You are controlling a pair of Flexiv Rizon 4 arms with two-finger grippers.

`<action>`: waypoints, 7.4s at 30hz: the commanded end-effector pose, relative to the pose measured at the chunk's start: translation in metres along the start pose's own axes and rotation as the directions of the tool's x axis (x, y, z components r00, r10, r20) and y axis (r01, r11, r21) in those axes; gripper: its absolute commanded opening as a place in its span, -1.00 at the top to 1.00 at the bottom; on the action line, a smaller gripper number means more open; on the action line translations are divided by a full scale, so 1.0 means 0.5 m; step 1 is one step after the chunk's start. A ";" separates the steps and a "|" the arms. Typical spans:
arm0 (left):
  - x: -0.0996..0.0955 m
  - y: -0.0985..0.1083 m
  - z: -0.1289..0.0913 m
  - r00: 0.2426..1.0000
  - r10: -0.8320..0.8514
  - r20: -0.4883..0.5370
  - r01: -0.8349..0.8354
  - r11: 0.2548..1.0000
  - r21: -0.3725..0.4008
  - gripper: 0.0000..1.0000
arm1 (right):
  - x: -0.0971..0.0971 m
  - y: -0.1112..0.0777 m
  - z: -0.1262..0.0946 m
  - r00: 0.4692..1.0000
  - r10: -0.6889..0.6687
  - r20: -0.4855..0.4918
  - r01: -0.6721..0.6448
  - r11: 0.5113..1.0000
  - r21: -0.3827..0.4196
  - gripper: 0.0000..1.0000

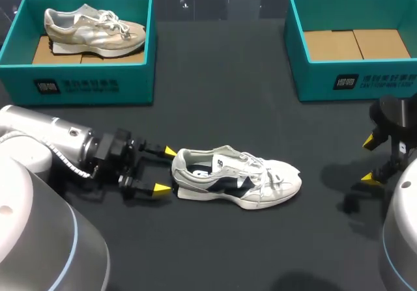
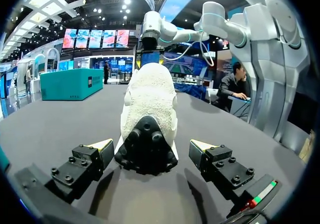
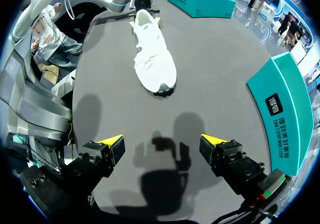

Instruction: Take the shoe out of the shoebox, open the shoe tongue, remove and reinsert the insole, then place the shoe into the shoebox

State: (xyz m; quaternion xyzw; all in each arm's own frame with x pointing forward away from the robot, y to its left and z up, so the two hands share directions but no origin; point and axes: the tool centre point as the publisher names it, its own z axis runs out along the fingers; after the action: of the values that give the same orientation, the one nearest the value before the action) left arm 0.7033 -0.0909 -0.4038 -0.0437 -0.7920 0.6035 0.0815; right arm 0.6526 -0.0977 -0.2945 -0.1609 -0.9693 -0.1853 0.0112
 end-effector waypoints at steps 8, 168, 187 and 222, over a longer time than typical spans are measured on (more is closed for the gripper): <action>-0.003 0.001 0.028 1.000 0.006 0.020 -0.006 1.000 0.009 -1.00 | 0.004 -0.001 -0.001 1.000 0.001 0.003 -0.001 1.000 0.001 -1.00; -0.024 -0.005 0.145 0.999 0.018 0.046 -0.019 1.000 0.022 1.00 | 0.203 0.529 0.102 0.400 0.724 0.563 -0.908 0.397 0.134 -1.00; -0.024 -0.005 0.145 0.999 0.018 0.046 -0.019 1.000 0.022 1.00 | 0.159 0.533 0.192 0.268 0.708 0.654 -0.950 0.306 0.058 -1.00; -0.024 -0.005 0.145 0.999 0.018 0.046 -0.019 1.000 0.022 1.00 | 0.132 0.525 0.284 0.175 0.642 0.747 -0.957 0.288 -0.024 -1.00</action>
State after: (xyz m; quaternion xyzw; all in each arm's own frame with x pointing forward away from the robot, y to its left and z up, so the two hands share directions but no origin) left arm 0.7003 -0.1595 -0.4184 -0.0366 -0.7864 0.6138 0.0589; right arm 0.6866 0.1990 -0.3236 -0.6731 -0.7070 0.1541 -0.1527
